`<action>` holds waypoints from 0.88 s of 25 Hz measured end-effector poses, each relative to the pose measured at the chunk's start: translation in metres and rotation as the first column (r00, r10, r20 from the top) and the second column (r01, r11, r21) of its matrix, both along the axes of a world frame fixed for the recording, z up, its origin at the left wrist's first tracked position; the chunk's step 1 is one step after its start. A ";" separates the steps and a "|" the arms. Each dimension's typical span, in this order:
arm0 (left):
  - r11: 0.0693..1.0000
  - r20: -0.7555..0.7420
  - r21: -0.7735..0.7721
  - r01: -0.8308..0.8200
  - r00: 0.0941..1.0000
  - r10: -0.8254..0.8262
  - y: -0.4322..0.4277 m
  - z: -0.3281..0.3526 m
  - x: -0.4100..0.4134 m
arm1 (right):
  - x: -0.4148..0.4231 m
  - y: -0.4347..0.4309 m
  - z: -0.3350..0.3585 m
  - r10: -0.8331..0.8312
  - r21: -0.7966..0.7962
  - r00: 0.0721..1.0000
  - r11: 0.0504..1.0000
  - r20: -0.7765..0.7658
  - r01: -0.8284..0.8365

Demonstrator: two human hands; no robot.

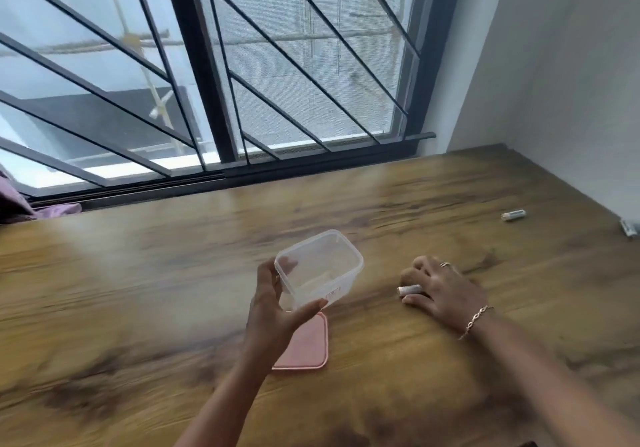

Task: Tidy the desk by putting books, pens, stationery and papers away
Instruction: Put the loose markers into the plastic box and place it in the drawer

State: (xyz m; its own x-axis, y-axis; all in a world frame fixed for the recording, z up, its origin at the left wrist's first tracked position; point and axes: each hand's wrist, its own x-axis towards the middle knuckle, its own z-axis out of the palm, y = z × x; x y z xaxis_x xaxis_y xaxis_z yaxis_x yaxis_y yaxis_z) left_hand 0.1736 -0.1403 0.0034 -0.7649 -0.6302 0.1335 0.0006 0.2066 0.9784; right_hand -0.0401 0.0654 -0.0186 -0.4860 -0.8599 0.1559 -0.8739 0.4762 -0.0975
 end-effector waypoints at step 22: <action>0.985 0.077 -0.134 -0.109 0.990 0.120 0.065 -0.003 -0.047 | -0.009 -0.012 0.096 0.319 -0.502 0.932 0.842 0.171 -0.196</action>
